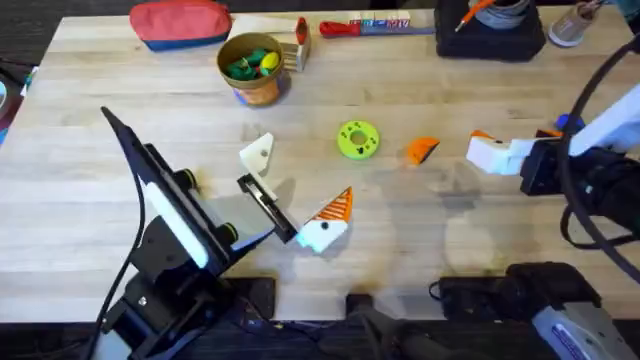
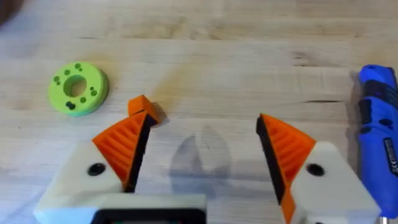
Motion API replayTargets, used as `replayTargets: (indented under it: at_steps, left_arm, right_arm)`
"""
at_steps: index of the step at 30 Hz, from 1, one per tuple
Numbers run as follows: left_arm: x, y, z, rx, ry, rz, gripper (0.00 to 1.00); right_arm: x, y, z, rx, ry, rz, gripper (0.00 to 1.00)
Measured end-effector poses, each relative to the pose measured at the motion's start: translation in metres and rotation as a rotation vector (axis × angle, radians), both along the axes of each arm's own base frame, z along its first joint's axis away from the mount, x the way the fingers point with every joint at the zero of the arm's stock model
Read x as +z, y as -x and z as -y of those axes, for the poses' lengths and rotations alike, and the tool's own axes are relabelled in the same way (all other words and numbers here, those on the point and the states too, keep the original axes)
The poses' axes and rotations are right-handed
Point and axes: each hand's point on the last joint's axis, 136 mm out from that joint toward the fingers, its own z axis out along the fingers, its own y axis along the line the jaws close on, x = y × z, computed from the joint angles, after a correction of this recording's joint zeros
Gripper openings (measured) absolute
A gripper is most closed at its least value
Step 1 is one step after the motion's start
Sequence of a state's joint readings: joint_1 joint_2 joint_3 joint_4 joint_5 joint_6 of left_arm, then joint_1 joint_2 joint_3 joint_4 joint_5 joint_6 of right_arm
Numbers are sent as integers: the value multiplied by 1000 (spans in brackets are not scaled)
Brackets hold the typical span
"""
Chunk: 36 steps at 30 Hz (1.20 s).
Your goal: Pick up the gripper from the table and insert it into the empty holder that is missing its gripper. Then pick up a screw, insert it into the mounting hole, and use the screwdriver to tighten it. Finally, clean up the table by picking up the vegetable and placing it into the bucket.
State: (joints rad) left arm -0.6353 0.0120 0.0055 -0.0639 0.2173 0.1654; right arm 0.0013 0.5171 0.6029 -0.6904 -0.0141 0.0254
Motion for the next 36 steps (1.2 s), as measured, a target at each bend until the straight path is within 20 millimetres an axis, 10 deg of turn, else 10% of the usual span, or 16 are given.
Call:
replayTargets:
  at_steps: [24, 36]
  left_arm:
    - [3, 20, 15, -120, 239, -299, 987]
    - [3, 23, 17, -135, 282, -361, 987]
  right_arm:
    - [-20, -26, -86, 434, 135, -400, 991]
    - [-65, -44, -80, 420, 242, -531, 831]
